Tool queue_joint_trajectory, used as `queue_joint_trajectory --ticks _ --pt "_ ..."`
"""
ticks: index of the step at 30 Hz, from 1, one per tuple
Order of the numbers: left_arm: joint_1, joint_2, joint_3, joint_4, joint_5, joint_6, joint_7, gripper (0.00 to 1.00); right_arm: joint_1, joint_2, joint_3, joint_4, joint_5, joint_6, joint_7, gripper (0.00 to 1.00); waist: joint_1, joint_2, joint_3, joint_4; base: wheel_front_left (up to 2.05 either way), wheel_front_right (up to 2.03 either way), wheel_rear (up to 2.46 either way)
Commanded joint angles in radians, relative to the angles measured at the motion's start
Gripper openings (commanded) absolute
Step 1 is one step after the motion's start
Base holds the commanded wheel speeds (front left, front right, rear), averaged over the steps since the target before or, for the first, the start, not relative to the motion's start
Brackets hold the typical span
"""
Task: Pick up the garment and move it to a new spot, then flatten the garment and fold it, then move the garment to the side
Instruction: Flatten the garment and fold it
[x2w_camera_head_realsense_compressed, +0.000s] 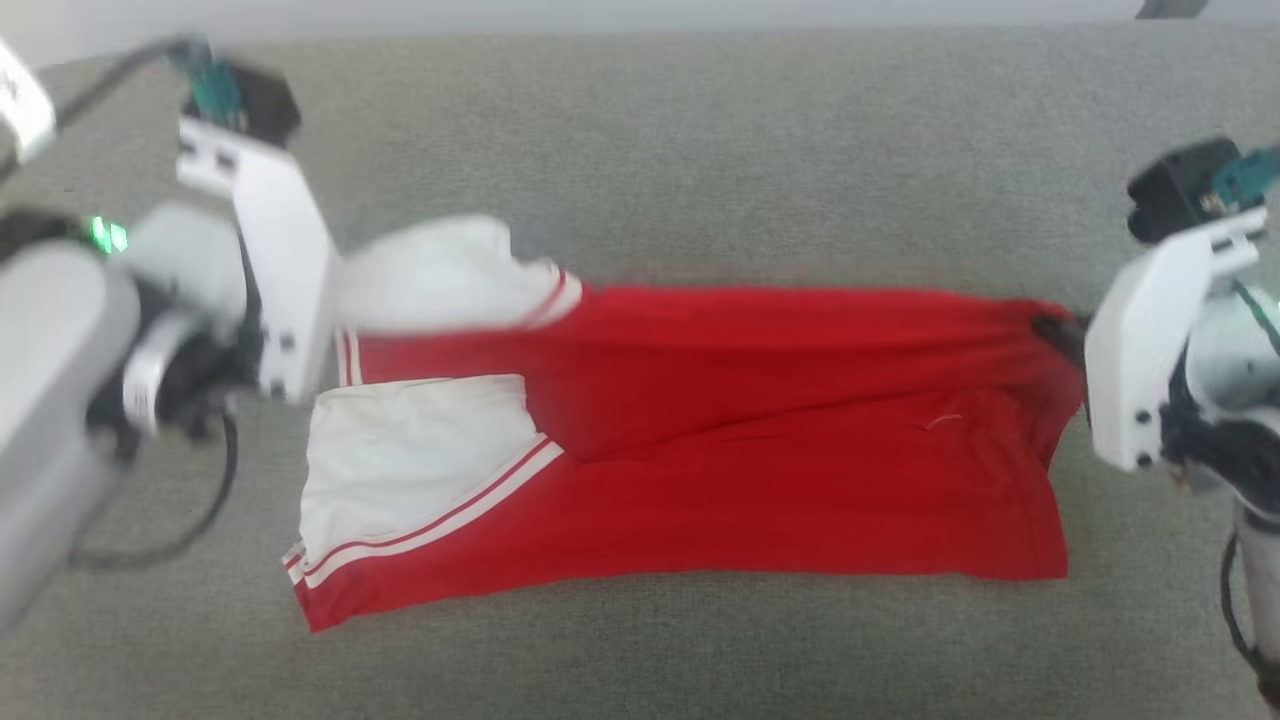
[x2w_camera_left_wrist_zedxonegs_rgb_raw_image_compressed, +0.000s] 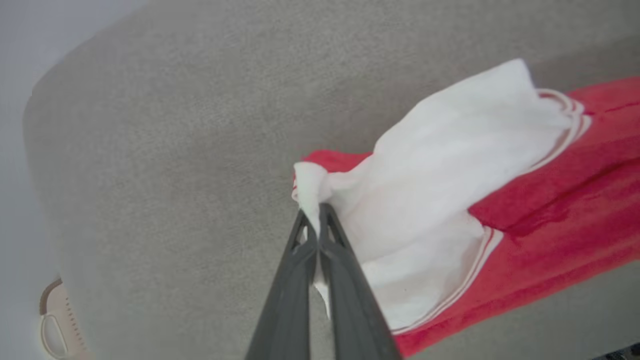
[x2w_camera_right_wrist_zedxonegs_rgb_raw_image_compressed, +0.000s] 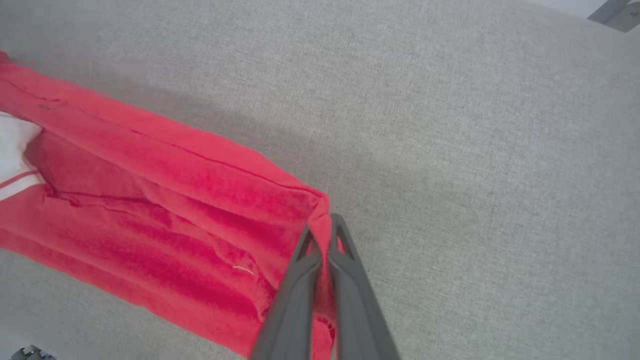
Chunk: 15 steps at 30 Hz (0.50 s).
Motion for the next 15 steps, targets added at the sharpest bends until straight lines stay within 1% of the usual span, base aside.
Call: queue_joint_trajectory --ticks 1,5,8,10,11,15 --pt "0.017 0.008 0.004 -0.016 -0.009 0.011 0.003 0.00 0.015 0.000 0.000 -0.007 0.007 0.000 0.006 0.00 0.0000 0.0000 -0.002 0.003 0.00 0.00 0.00" --pt "0.133 0.085 0.003 -0.192 -0.027 0.106 0.023 0.00 0.085 0.000 -0.020 -0.049 0.022 0.000 0.032 0.00 0.0000 0.0000 -0.003 0.008 0.00 0.00 0.00" --pt "0.211 0.116 -0.001 -0.253 -0.051 0.152 0.015 0.00 0.121 0.003 -0.021 -0.046 0.026 0.000 0.028 0.00 0.0000 0.0000 -0.004 0.010 0.00 0.00 0.00" --pt "0.256 0.124 -0.007 -0.261 -0.068 0.166 0.007 0.00 0.138 0.012 -0.022 -0.034 0.033 0.000 0.017 0.00 0.0000 0.0000 -0.003 0.010 0.00 0.00 0.00" --pt "0.275 0.119 -0.007 -0.260 -0.078 0.167 -0.003 0.00 0.143 0.015 -0.017 -0.025 0.035 0.000 0.007 0.00 0.0000 0.0000 -0.004 0.010 0.00 0.00 0.00" --pt "0.325 0.089 -0.010 -0.209 -0.100 0.145 -0.047 0.00 0.149 0.021 0.000 0.034 0.037 0.000 -0.031 0.00 0.0000 0.0000 -0.011 0.011 0.00 0.00 0.00"
